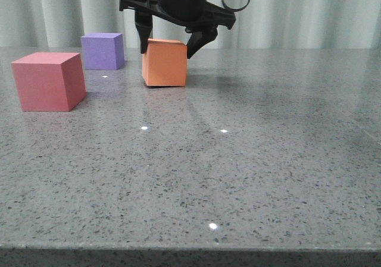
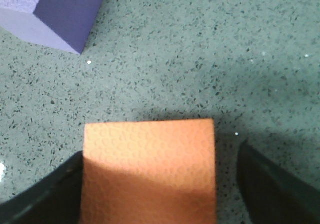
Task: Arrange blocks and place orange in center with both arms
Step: 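Carry the orange cube with the right gripper toward the purple cube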
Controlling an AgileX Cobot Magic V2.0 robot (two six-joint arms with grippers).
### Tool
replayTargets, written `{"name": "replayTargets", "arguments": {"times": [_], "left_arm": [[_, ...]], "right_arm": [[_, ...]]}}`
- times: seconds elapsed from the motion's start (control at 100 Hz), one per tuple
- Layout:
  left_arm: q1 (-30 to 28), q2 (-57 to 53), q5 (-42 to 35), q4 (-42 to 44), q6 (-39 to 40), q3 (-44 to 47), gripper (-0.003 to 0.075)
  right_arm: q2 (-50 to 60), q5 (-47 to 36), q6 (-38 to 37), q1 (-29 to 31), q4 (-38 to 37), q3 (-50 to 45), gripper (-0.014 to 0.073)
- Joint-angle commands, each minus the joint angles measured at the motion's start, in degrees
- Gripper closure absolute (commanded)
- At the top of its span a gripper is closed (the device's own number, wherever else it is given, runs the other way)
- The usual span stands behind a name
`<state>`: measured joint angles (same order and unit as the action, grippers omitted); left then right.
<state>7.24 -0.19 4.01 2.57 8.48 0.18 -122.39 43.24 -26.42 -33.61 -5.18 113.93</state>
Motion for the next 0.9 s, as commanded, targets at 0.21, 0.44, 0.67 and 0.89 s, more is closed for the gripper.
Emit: {"name": "replayTargets", "arguments": {"times": [0.21, 0.44, 0.67, 0.89], "left_arm": [[0.0, -2.1, -4.8, 0.0, 0.5, 2.4, 0.0741], [0.0, -2.1, -4.8, 0.0, 0.5, 2.4, 0.0741], [0.0, -2.1, -4.8, 0.0, 0.5, 2.4, 0.0741], [0.0, -2.1, -4.8, 0.0, 0.5, 2.4, 0.0741]], "right_arm": [[4.5, -2.0, 0.1, 0.1, 0.4, 2.1, -0.0061], [9.5, 1.3, 1.2, 0.3, -0.7, 2.1, -0.0061], [16.2, 7.9, 4.4, 0.9, -6.7, 1.5, -0.0061], [25.2, 7.0, 5.6, 4.0, -9.5, -7.3, -0.0061]]}}
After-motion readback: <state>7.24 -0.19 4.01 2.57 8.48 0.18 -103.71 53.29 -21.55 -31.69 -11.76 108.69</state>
